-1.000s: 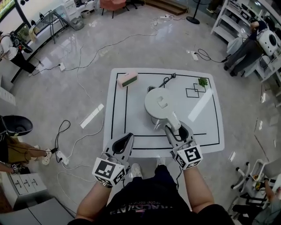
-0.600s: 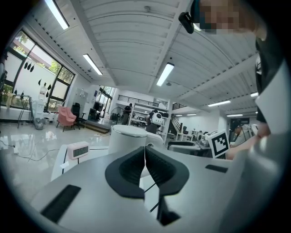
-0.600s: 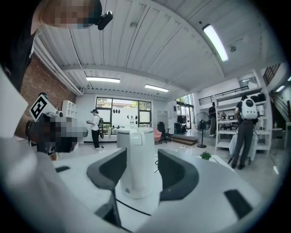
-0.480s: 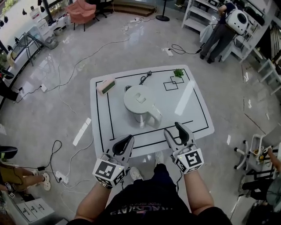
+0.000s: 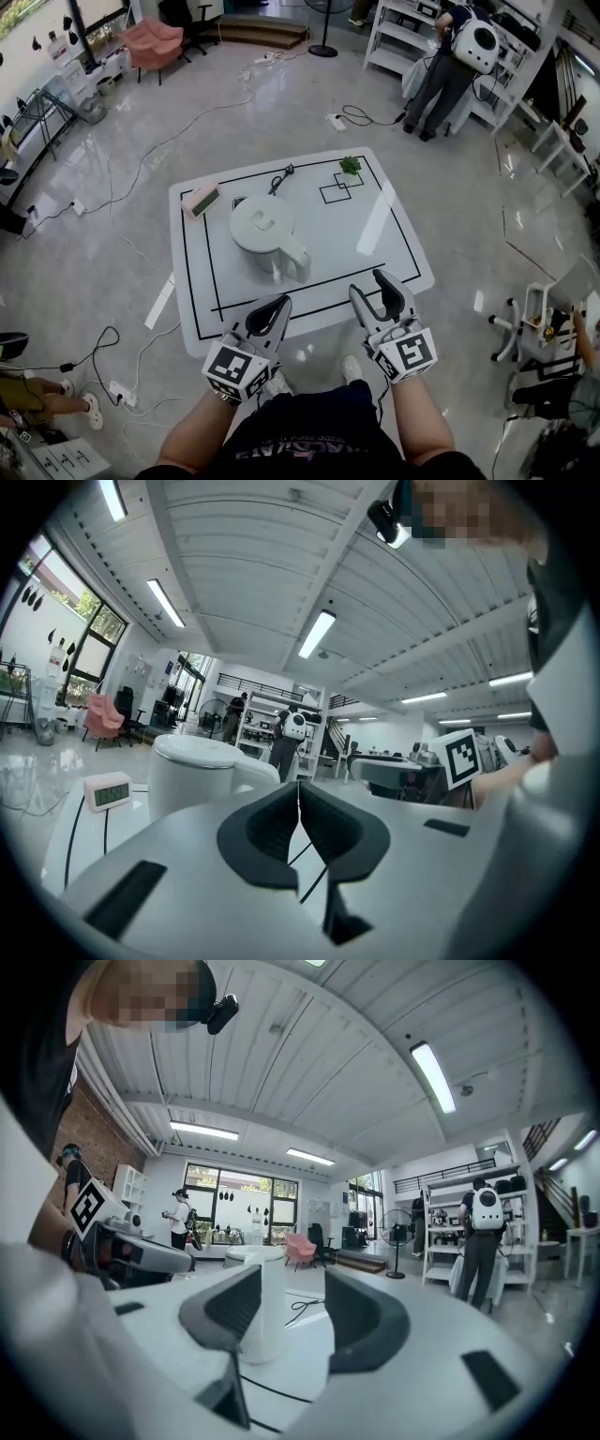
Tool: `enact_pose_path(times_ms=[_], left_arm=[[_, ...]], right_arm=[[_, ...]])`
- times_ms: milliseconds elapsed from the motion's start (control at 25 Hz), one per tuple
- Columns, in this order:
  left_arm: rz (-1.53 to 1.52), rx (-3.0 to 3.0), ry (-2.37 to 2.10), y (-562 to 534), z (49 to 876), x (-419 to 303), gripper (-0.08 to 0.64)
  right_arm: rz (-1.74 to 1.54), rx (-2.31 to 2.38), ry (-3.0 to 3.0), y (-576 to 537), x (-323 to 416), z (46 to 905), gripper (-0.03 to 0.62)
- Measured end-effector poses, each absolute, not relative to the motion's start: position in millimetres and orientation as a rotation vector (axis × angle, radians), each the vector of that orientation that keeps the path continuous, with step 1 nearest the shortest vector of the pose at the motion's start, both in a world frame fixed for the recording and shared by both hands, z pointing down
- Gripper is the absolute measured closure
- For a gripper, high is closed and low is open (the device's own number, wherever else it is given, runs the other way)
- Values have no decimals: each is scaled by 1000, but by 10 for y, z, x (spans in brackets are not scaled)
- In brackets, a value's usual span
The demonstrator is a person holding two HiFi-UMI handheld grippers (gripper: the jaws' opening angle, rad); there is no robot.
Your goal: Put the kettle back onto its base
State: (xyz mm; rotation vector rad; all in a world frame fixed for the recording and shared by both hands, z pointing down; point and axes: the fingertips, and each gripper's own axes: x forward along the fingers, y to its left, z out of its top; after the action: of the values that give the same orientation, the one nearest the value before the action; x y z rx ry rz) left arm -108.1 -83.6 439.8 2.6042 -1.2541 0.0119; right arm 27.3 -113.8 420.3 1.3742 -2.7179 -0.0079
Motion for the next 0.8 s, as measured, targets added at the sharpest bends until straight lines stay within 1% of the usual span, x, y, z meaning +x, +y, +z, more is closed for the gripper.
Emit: enact_pose_path(times_ms=[280, 480, 640, 760, 800], left_arm=[[15, 2544, -1386, -932, 4390, -614, 552], [11, 2460, -1564, -947, 4343, -284, 552], [-12, 2380, -1708, -863, 4265, -29, 552], [-32, 2323, -1799, -755, 4227, 134, 552], [-37, 2304, -1828, -709, 4215, 181, 552]], right_arm=[[-36, 1211, -2823, -1304, 526, 4125, 394], [-76, 975, -2927, -1395, 668, 4069, 405], [-92, 791, -2996, -1333, 820, 4001, 435], [-96, 701, -3032, -1260, 947, 3970, 494], [-98, 677, -3043, -1230, 991, 3956, 526]])
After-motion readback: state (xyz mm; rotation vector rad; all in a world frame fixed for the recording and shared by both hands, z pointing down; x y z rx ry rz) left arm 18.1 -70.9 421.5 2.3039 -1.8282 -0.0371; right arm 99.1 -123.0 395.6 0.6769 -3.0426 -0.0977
